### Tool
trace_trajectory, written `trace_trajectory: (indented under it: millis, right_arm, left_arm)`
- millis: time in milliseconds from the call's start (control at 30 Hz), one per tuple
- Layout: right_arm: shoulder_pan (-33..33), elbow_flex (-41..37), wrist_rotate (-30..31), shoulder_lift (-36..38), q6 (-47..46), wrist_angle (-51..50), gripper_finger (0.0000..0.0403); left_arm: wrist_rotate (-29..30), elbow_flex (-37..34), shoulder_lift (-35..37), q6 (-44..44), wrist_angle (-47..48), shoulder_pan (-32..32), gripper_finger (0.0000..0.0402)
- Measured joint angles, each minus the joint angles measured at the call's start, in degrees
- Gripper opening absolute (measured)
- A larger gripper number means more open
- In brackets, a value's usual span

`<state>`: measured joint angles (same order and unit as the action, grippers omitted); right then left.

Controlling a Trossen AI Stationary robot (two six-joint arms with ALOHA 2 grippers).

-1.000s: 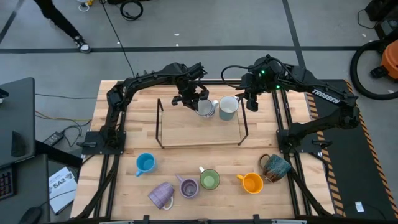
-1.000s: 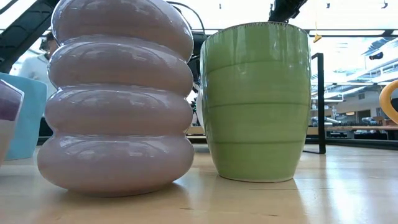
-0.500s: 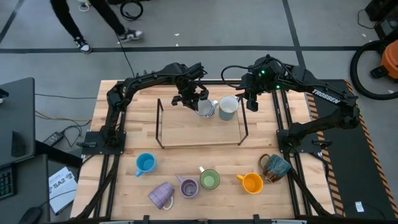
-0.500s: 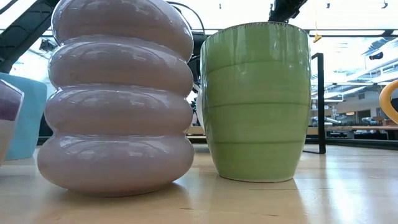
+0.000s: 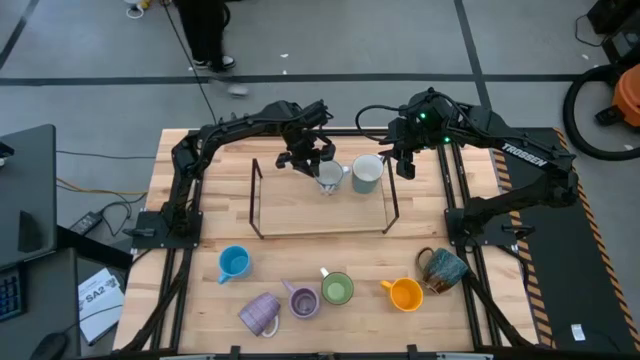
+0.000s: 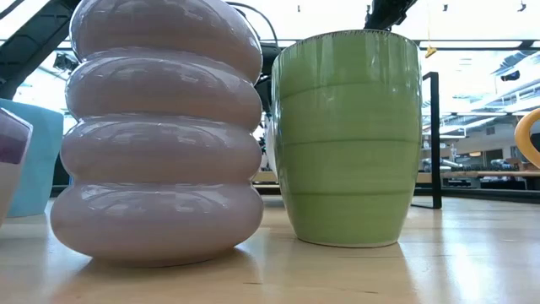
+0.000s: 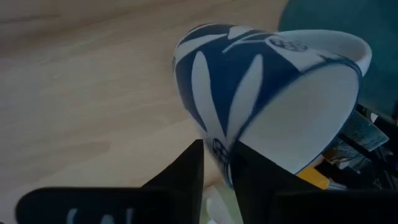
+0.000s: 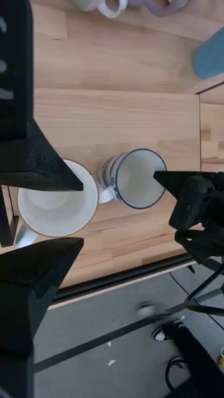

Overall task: Place coffee mugs
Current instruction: Put the white mug on the shelf

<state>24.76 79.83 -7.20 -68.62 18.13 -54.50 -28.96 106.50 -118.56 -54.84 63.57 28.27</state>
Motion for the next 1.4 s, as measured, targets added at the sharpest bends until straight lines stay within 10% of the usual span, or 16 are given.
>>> trace_trajectory:
  millis: [1400]
  right_arm:
    - [0.0, 0.0, 0.0, 0.0, 0.0, 0.0, 0.0136]
  left_arm:
    - [1.2, 0.0, 2.8, 5.6, -3.6, 0.8, 0.0096]
